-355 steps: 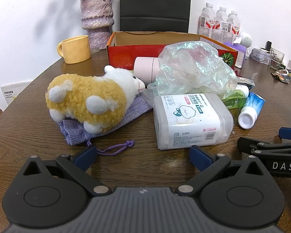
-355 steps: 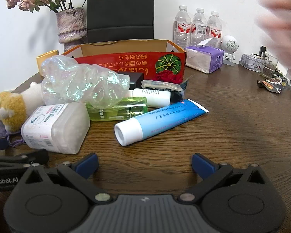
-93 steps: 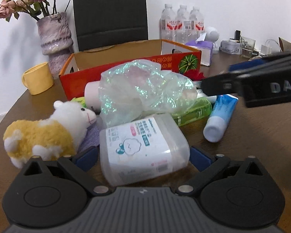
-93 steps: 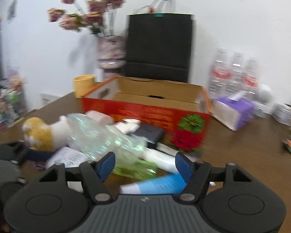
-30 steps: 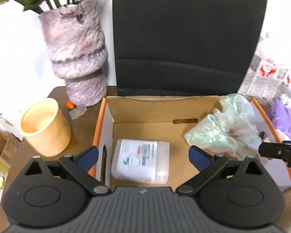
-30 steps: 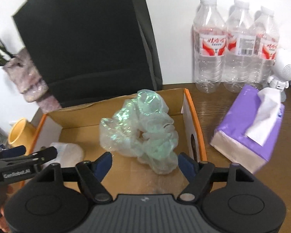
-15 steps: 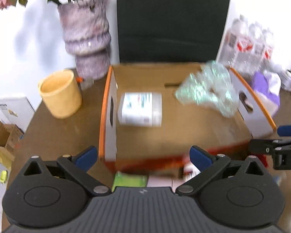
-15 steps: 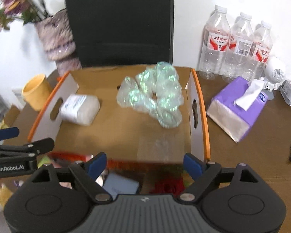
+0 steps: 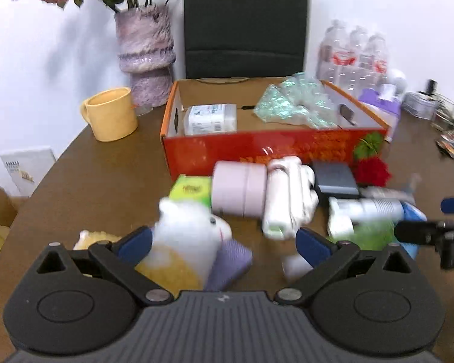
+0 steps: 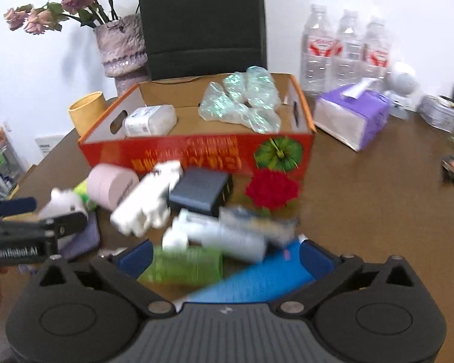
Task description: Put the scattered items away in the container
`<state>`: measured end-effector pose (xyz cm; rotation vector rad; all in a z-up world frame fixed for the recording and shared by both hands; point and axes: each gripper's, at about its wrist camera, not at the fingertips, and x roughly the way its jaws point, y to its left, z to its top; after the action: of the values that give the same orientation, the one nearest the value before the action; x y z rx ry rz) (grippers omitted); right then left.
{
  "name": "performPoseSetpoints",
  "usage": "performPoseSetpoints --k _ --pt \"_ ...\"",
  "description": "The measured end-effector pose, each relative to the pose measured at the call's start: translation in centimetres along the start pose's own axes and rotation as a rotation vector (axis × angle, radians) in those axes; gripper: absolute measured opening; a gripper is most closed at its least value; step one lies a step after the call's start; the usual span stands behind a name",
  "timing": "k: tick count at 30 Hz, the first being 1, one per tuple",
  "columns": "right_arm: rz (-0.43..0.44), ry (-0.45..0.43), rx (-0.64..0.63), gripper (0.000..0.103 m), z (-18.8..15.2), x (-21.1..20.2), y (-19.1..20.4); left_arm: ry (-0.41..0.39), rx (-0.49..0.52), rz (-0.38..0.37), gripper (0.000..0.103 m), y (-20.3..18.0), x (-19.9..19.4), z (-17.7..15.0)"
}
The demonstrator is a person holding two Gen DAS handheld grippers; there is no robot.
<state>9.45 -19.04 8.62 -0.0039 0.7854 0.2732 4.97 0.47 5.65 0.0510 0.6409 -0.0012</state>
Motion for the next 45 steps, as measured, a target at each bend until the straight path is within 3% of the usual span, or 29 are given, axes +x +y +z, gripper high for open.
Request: performPoseSetpoints --k 2,5,9,12,16,27,45 --pt "0.009 -0.054 0.010 0.103 -2.2 -1.1 0.2 -0.067 0.014 -0.001 0.103 -0.4 -1.6 -1.7" --pt "0.007 -0.113 -0.031 0.103 -5.2 -1.9 1.3 -0.091 0.002 0.017 0.103 -0.7 -3.0 -3.2" --pt "-0.051 -0.139 -0.063 0.103 -7.7 -2.7 2.6 -0.089 -0.028 -0.011 0.103 -0.9 -4.6 -5.4" --pt "-0.044 -0.130 -0.023 0.103 -9.4 -3.2 2.4 -0.083 -0.049 -0.019 0.103 -1.2 -5.3 -6.8" --pt "-0.081 -0.134 -0.010 0.103 -10.7 -3.7 2.2 -0.055 -0.065 0.005 0.103 -1.2 -5.0 -8.2" --pt "-0.103 -0.099 0.026 0.103 -11.6 -2.3 1.8 0.057 -0.052 0.004 0.103 -1.5 -3.1 -8.8" --pt "-0.128 -0.083 0.006 0.103 -11.4 -1.7 2.4 0.063 -0.051 0.003 0.103 -1.7 -2.9 -8.7"
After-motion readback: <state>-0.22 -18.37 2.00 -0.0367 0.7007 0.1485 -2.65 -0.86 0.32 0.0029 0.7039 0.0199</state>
